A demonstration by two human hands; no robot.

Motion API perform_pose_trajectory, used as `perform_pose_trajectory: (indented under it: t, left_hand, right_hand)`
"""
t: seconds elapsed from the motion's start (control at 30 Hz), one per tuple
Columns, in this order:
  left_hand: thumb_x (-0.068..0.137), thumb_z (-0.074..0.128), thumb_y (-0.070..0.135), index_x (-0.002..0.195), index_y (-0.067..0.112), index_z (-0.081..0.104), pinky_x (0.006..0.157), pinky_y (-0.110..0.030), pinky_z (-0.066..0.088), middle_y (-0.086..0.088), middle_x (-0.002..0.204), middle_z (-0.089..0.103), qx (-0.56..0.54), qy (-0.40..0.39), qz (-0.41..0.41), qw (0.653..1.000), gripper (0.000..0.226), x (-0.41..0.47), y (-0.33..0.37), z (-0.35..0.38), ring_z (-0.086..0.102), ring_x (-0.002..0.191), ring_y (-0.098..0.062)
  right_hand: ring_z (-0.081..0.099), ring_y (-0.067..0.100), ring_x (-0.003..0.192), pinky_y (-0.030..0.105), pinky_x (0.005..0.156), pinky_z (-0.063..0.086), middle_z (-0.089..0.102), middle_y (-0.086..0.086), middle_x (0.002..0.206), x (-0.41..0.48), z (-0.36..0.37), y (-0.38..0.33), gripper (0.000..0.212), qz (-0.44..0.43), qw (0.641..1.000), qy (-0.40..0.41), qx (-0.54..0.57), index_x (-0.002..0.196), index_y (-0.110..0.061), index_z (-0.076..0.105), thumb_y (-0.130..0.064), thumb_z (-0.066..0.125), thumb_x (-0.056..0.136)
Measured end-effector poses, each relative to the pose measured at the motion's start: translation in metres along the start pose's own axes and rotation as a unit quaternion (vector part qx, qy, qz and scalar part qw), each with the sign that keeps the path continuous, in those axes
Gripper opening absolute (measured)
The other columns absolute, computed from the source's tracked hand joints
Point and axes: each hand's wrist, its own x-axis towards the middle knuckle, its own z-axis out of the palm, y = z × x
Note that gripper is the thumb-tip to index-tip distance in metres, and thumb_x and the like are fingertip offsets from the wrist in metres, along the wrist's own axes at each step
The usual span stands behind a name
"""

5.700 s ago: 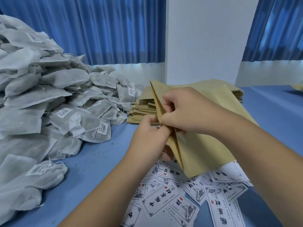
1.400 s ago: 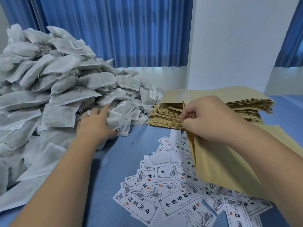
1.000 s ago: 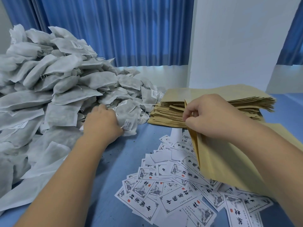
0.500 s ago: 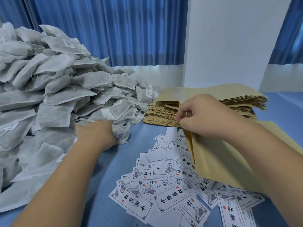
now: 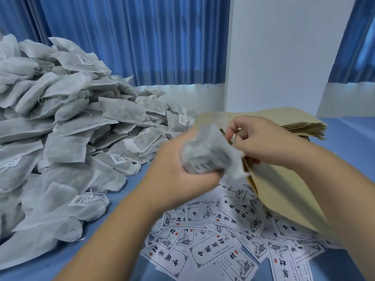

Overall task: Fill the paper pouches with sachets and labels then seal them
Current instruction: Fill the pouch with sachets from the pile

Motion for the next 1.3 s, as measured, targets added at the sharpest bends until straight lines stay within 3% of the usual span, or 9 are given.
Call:
perform_pose_trajectory:
  t: [0.3, 0.5, 0.57, 0.63, 0.73, 0.9, 1.03, 1.17, 1.3]
  left_hand:
    - [0.067, 0.07, 0.02, 0.097, 0.004, 0.065, 0.07, -0.052, 0.053, -0.014, 0.089, 0.069, 0.042, 0.008, 0.008, 0.999, 0.035, 0.001, -0.005, 0.02, 0.066, 0.084, -0.034]
    - [0.067, 0.074, 0.014, 0.103, 0.041, 0.062, 0.088, -0.044, 0.052, 0.01, 0.108, 0.067, 0.02, 0.006, 0.06, 0.998, 0.046, -0.002, -0.007, 0.03, 0.064, 0.103, -0.012]
    - [0.067, 0.071, 0.02, 0.109, 0.036, 0.06, 0.088, -0.043, 0.052, 0.011, 0.111, 0.065, 0.048, 0.0, 0.095, 0.994, 0.047, -0.004, -0.009, 0.031, 0.063, 0.107, -0.013]
    - [0.065, 0.067, 0.028, 0.107, 0.036, 0.058, 0.084, -0.045, 0.052, 0.009, 0.106, 0.066, 0.047, -0.017, 0.095, 0.994, 0.044, -0.006, -0.007, 0.031, 0.064, 0.103, -0.015]
    - [0.064, 0.068, 0.029, 0.101, 0.043, 0.053, 0.079, -0.033, 0.057, 0.021, 0.093, 0.063, 0.083, -0.009, 0.112, 0.99, 0.042, -0.007, -0.002, 0.033, 0.063, 0.088, 0.001]
    - [0.068, 0.068, 0.026, 0.074, 0.029, 0.049, 0.057, -0.028, 0.046, 0.01, 0.069, 0.055, 0.11, -0.094, 0.084, 0.986, 0.02, -0.003, 0.0, 0.025, 0.052, 0.062, -0.005]
    - [0.067, 0.069, 0.03, 0.072, 0.015, 0.057, 0.054, -0.04, 0.047, 0.002, 0.061, 0.057, 0.014, -0.161, 0.001, 0.987, 0.02, -0.006, 0.001, 0.021, 0.054, 0.059, -0.01]
    - [0.06, 0.067, 0.035, 0.07, 0.013, 0.061, 0.063, -0.034, 0.044, 0.001, 0.068, 0.06, -0.119, -0.171, -0.097, 0.973, 0.024, -0.004, -0.007, 0.017, 0.056, 0.067, -0.014]
    - [0.067, 0.067, 0.024, 0.073, 0.027, 0.071, 0.063, -0.019, 0.049, 0.006, 0.069, 0.065, -0.235, -0.133, -0.133, 0.954, 0.008, 0.001, -0.009, 0.017, 0.061, 0.067, -0.007]
  right_hand:
    - [0.044, 0.011, 0.042, 0.024, 0.04, 0.038, 0.051, 0.004, 0.058, -0.004, -0.008, 0.0, 0.019, 0.015, 0.995, -0.079, 0.05, 0.095, -0.009, 0.056, 0.005, 0.051, 0.083]
    - [0.041, 0.013, 0.045, 0.019, 0.039, 0.035, 0.048, 0.007, 0.062, -0.005, -0.012, 0.003, 0.019, 0.025, 0.988, -0.104, 0.109, 0.093, -0.01, 0.054, 0.006, 0.055, 0.084]
    - [0.043, 0.012, 0.045, 0.02, 0.04, 0.036, 0.051, 0.005, 0.061, -0.006, -0.014, 0.003, 0.02, 0.036, 0.987, -0.11, 0.115, 0.095, -0.01, 0.054, 0.007, 0.054, 0.084]
    - [0.044, 0.014, 0.049, 0.021, 0.043, 0.036, 0.053, 0.004, 0.059, -0.006, -0.016, 0.003, 0.024, 0.043, 0.985, -0.12, 0.12, 0.098, -0.009, 0.054, 0.003, 0.06, 0.078]
    - [0.044, 0.018, 0.05, 0.025, 0.044, 0.036, 0.053, 0.002, 0.055, -0.008, -0.018, 0.001, 0.027, 0.044, 0.986, -0.125, 0.097, 0.099, -0.008, 0.052, 0.004, 0.061, 0.075]
    - [0.046, 0.017, 0.045, 0.026, 0.043, 0.038, 0.052, 0.002, 0.052, -0.01, -0.018, -0.002, 0.026, 0.045, 0.989, -0.135, 0.032, 0.098, -0.006, 0.052, 0.01, 0.058, 0.079]
    - [0.046, 0.015, 0.046, 0.024, 0.042, 0.038, 0.052, 0.002, 0.055, -0.012, -0.021, -0.006, 0.025, 0.032, 0.989, -0.144, -0.01, 0.1, -0.007, 0.055, 0.009, 0.058, 0.08]
    - [0.046, 0.014, 0.046, 0.024, 0.043, 0.039, 0.052, 0.002, 0.054, -0.015, -0.027, -0.008, 0.025, 0.025, 0.988, -0.15, -0.017, 0.096, -0.008, 0.054, 0.009, 0.056, 0.078]
    - [0.045, 0.017, 0.046, 0.029, 0.045, 0.035, 0.051, 0.004, 0.055, -0.016, -0.029, -0.008, 0.024, 0.026, 0.988, -0.154, -0.006, 0.093, -0.008, 0.053, 0.009, 0.054, 0.076]
